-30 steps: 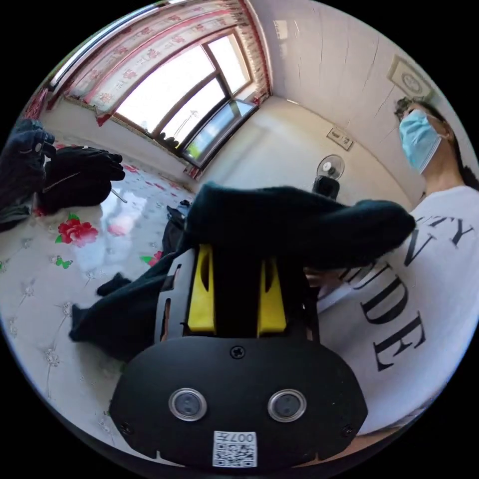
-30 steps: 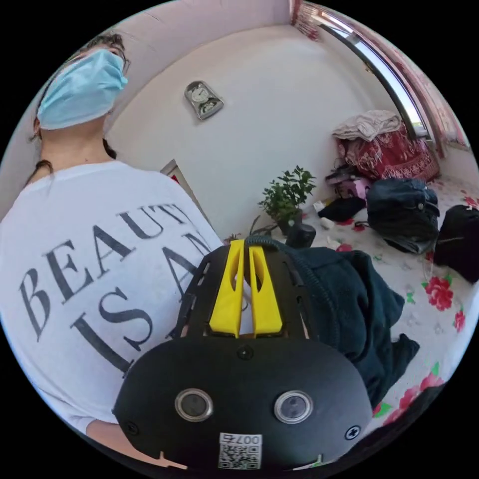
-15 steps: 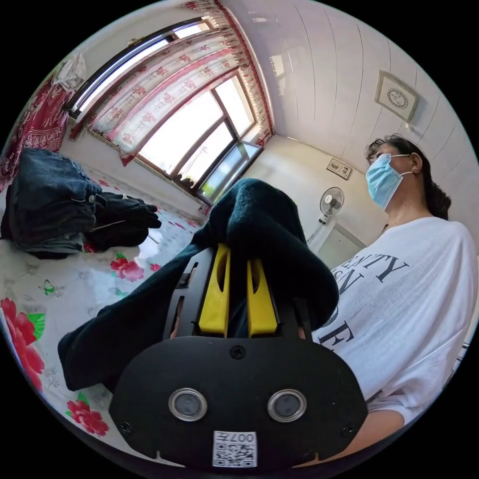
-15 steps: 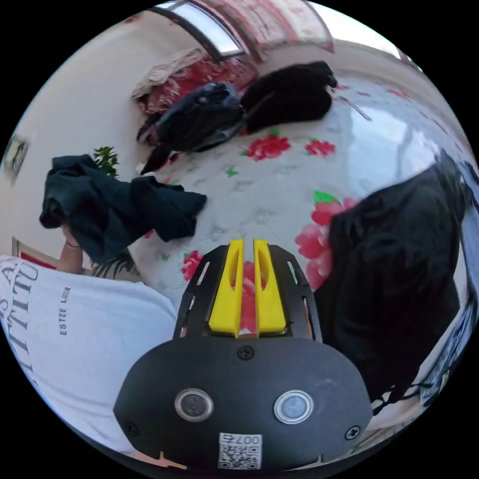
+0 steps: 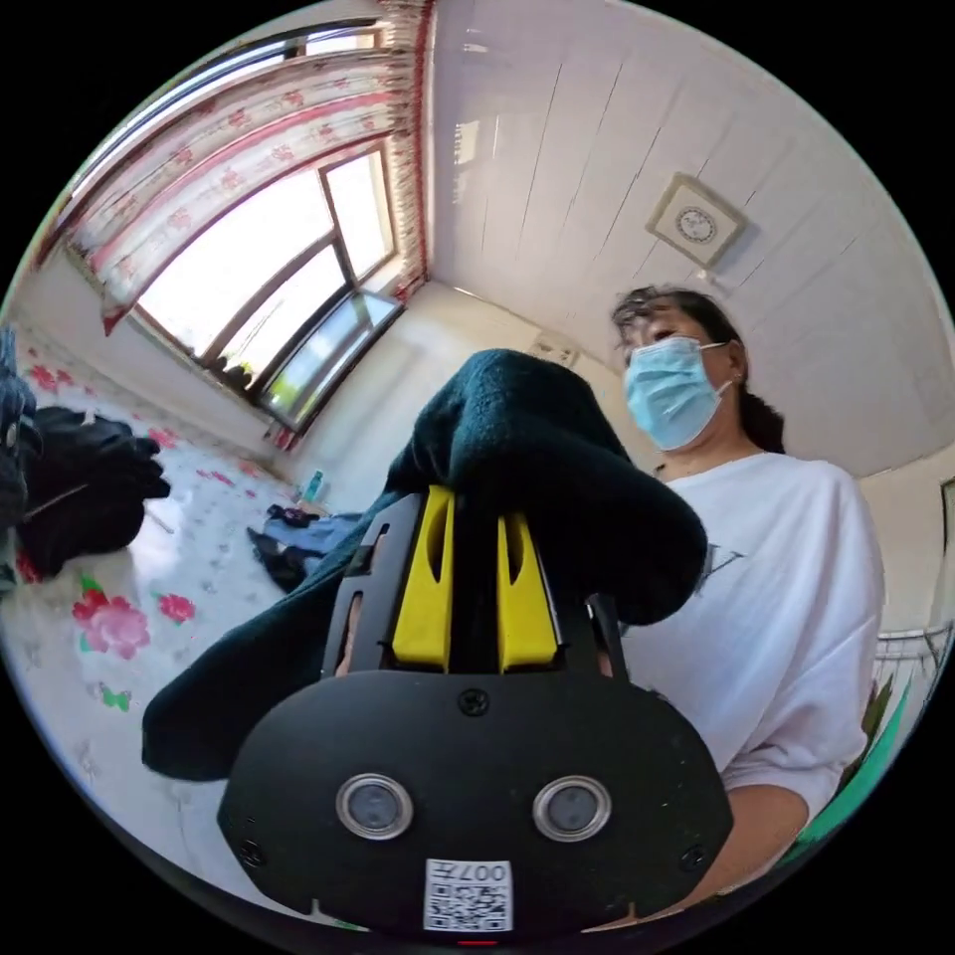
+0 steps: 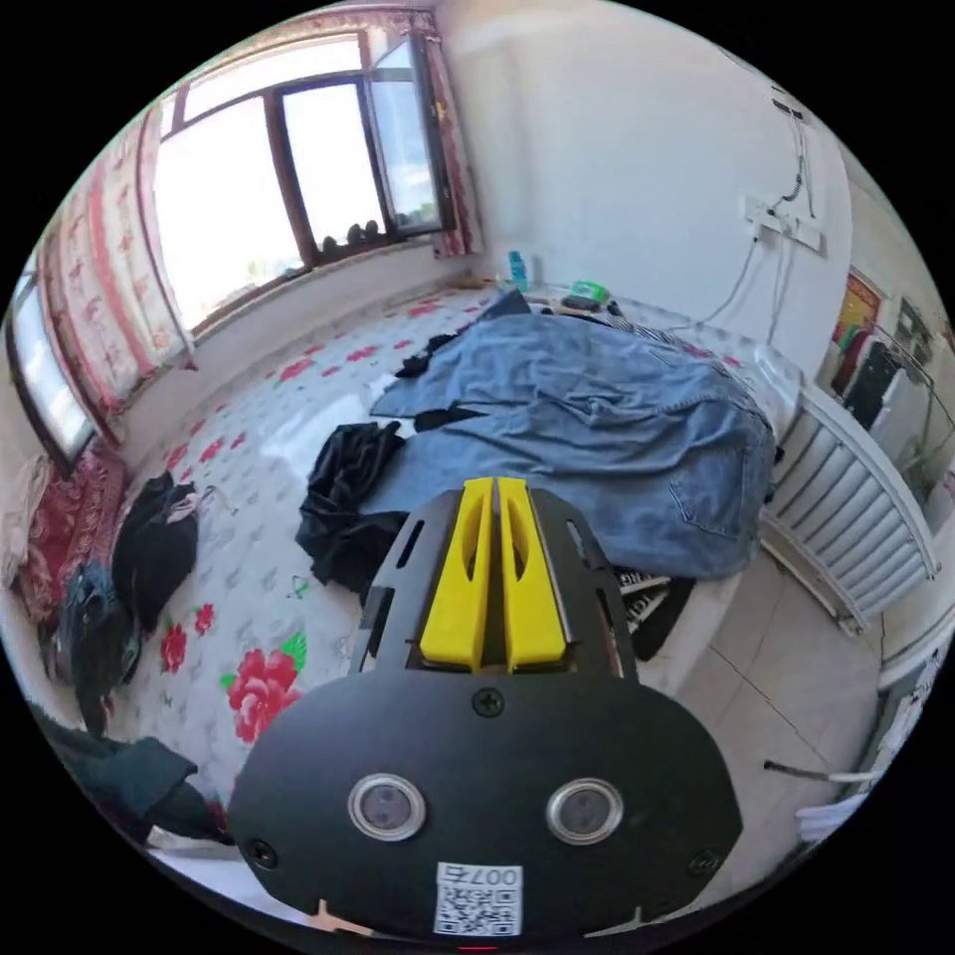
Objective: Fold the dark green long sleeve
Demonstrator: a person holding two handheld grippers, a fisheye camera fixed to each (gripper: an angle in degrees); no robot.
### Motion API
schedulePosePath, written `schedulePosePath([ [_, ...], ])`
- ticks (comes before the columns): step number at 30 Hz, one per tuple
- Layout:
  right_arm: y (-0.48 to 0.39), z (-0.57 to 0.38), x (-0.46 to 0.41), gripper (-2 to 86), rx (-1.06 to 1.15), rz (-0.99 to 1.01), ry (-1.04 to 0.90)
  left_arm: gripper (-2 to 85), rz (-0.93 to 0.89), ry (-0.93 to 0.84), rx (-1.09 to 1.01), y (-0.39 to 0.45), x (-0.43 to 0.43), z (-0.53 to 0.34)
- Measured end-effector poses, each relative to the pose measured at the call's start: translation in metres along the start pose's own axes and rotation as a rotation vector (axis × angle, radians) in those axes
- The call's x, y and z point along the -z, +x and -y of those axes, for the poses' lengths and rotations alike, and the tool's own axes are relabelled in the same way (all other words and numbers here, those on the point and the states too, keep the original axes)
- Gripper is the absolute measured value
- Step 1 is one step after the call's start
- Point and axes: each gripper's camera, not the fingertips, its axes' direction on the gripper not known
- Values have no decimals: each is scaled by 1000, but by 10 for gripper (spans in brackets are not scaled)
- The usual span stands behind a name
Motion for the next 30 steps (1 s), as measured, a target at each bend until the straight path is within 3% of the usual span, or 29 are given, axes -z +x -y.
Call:
schedulePosePath([
  [2, -34, -26, 1, 14, 105, 204, -6, 87, 340, -177, 315, -68, -26, -23],
  [4, -93, -83, -17, 29, 223, 480, -99, 89, 562, -225, 526, -102, -28, -51],
  [8, -183, -184, -48, 47, 382, 736, -306, 96, 743, -265, 622, -100, -29, -91],
  [16, -334, -314, -76, 68, 664, 1005, -651, 120, 696, -327, 491, -63, -85, -118],
  [22, -396, -399, -38, 36, 955, 1139, -771, 142, 683, -389, 331, -65, -162, -103],
  [25, -396, -418, -23, 35, 1094, 1118, -771, 98, 825, -585, 335, -85, -197, -108],
  [27, -387, -413, -27, 37, 1145, 1080, -783, 31, 856, -520, 364, -87, -190, -110],
  [30, -358, -372, -49, 44, 1060, 1029, -745, 8, 834, -412, 408, -82, -166, -112],
])
